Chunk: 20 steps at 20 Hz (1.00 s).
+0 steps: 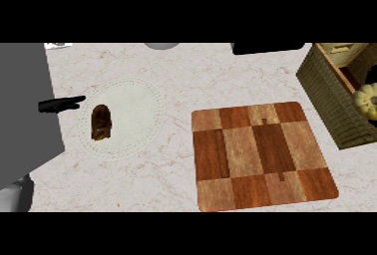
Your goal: Pick the squash from the cutting board and place it in the basket
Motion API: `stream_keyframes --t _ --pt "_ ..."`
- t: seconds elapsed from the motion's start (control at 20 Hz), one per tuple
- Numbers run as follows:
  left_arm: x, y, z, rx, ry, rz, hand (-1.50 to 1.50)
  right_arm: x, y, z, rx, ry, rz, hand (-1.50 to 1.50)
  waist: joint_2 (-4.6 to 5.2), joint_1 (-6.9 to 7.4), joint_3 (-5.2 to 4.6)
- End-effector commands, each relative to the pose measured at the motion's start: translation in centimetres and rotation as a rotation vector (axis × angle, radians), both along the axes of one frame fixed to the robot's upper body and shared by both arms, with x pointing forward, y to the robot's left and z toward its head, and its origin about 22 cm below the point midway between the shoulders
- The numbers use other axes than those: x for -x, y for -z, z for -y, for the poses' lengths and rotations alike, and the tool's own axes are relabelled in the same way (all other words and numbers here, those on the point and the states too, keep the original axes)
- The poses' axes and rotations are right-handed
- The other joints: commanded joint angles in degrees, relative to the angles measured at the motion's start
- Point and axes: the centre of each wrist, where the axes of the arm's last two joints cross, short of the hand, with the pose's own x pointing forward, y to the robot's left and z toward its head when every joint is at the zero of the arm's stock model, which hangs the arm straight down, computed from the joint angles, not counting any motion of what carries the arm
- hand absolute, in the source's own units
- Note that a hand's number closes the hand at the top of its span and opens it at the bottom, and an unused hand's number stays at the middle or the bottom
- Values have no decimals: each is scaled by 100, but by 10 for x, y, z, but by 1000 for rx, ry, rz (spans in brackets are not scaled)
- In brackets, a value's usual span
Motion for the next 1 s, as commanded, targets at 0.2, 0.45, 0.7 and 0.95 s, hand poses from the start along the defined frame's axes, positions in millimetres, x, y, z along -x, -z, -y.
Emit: stream_keyframes --t 0.2,0.45,0.7,0.95 --pt "6 3 -5 12 -14 18 0 24 -74 94 -489 -94 491 150 4 74 16" --pt "1 -8 0 -9 36 46 0 54 -111 146 -731 -230 655 150 70 339 -38" --pt "-4 -5 20 -5 77 63 0 100 -154 190 -829 -349 637 150 102 541 -81" --pt "-10 -8 27 -10 98 61 0 122 -181 204 -878 -362 581 150 115 746 -93"
